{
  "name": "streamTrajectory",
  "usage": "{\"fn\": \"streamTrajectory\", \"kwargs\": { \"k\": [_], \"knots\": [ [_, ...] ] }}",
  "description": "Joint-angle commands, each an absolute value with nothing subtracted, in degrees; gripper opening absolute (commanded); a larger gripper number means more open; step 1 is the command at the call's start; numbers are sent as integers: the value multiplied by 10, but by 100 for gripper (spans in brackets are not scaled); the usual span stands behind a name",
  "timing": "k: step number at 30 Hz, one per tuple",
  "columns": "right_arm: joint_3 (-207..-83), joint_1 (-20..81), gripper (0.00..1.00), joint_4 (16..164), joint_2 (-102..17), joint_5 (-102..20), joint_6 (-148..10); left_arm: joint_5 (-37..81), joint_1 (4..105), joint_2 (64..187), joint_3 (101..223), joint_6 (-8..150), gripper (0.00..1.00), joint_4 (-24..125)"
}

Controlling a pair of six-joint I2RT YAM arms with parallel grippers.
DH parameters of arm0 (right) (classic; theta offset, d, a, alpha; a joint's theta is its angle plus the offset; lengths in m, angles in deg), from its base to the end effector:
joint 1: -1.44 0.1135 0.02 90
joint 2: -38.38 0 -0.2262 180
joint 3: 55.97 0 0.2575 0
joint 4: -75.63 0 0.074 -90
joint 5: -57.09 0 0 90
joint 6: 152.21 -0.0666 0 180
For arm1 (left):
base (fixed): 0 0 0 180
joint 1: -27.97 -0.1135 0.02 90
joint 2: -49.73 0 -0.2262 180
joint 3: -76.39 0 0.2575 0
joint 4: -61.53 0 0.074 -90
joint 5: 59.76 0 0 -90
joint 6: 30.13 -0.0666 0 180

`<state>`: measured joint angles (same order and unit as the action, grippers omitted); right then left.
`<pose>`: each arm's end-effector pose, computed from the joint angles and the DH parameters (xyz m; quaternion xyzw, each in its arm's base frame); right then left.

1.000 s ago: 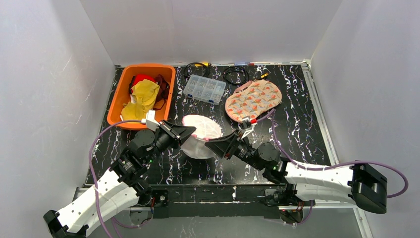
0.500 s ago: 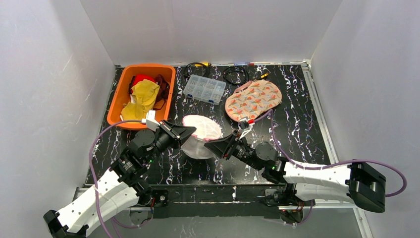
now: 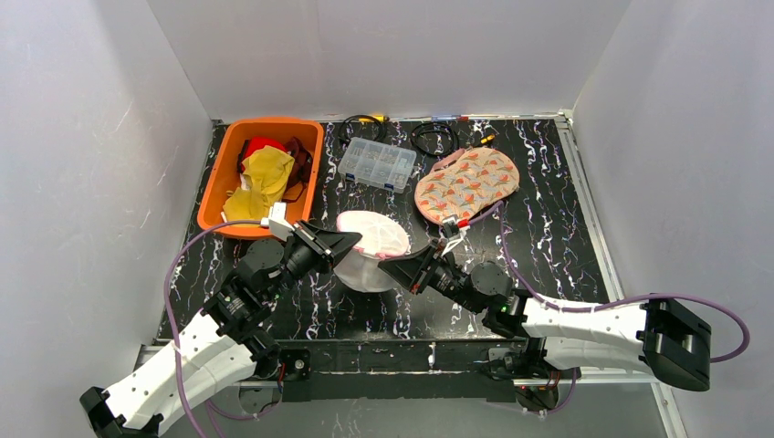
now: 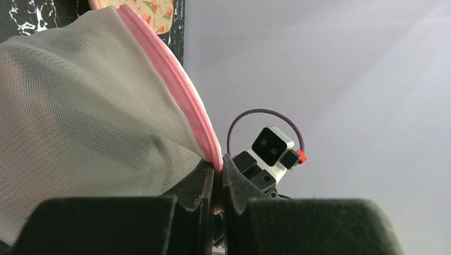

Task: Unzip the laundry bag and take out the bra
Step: Unzip the laundry bag at the center of the board.

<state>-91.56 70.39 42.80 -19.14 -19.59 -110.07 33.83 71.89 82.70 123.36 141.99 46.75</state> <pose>0.1126 0.2499 0.2344 -0.0278 0.6381 0.6137 0.4641 0.1617 -0.1500 0.2970 -0.2536 0.6652 -0.6154 0.3383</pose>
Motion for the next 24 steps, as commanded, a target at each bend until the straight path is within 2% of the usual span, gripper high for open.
{"fn": "streamTrajectory", "kwargs": {
  "k": [1, 9, 16, 24],
  "knots": [
    [-937, 700, 11, 426, -179, -185, -1096, 333, 716, 814, 1237, 1422, 0, 498],
    [-932, 700, 2, 475, -144, -178, -1074, 338, 716, 814, 1222, 1423, 0, 503],
    [-926, 700, 1, 525, -121, -154, -1067, 337, 716, 813, 1213, 1418, 0, 504],
    [-937, 701, 1, 682, -82, -104, -1031, 332, 716, 823, 1197, 1391, 0, 513]
  ]
}}
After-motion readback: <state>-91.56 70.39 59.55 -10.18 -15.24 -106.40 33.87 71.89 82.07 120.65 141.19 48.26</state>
